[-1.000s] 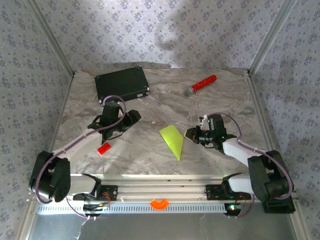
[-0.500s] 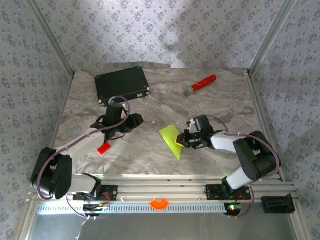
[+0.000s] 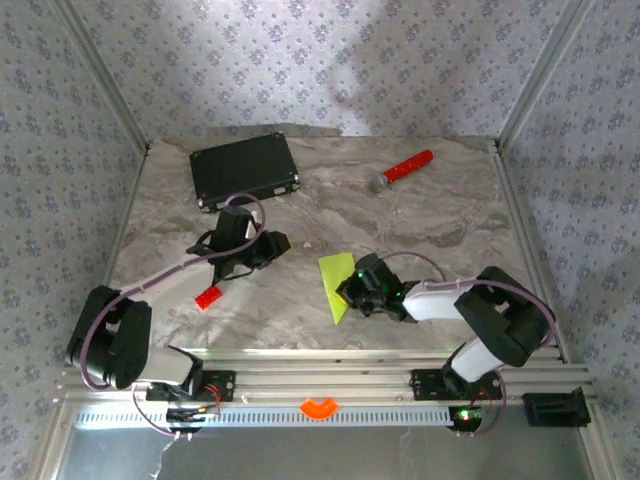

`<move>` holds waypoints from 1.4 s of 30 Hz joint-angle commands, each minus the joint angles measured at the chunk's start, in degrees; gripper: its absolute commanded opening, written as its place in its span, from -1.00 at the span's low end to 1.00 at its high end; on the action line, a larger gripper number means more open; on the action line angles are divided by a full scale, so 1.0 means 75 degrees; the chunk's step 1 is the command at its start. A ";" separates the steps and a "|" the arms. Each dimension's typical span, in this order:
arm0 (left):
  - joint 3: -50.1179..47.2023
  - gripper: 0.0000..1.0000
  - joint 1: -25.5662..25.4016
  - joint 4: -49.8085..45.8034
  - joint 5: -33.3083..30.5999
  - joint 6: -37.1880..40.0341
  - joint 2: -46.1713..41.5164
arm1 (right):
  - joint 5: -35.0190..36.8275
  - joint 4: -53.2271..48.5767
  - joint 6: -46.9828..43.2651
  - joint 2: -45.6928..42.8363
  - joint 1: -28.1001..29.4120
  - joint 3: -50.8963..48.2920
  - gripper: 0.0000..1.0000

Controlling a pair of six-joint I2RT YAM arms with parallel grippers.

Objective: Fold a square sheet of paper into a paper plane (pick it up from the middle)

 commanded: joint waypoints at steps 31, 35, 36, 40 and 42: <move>0.2040 -0.91 -0.1308 -0.0126 0.1264 0.0194 0.4039 | -0.3952 -0.3449 -0.4426 -0.0725 -0.3149 0.1147 -0.01; 0.1759 -0.91 -0.1276 -0.0102 0.1244 0.0334 0.4037 | -0.4184 -0.3575 -0.4516 -0.0483 -0.3128 0.1245 0.04; 0.1719 -0.92 -0.1274 -0.0100 0.1262 0.0349 0.4050 | -0.4192 -0.3593 -0.4518 -0.0428 -0.3124 0.1268 0.05; 0.1529 -0.92 -0.1252 0.0040 0.1289 0.0399 0.4016 | -0.4167 -0.3622 -0.4473 -0.0215 -0.3139 0.1308 0.08; 0.1497 -0.92 -0.1254 0.0040 0.1281 0.0432 0.4023 | -0.4231 -0.3506 -0.4479 -0.0080 -0.3124 0.1334 0.08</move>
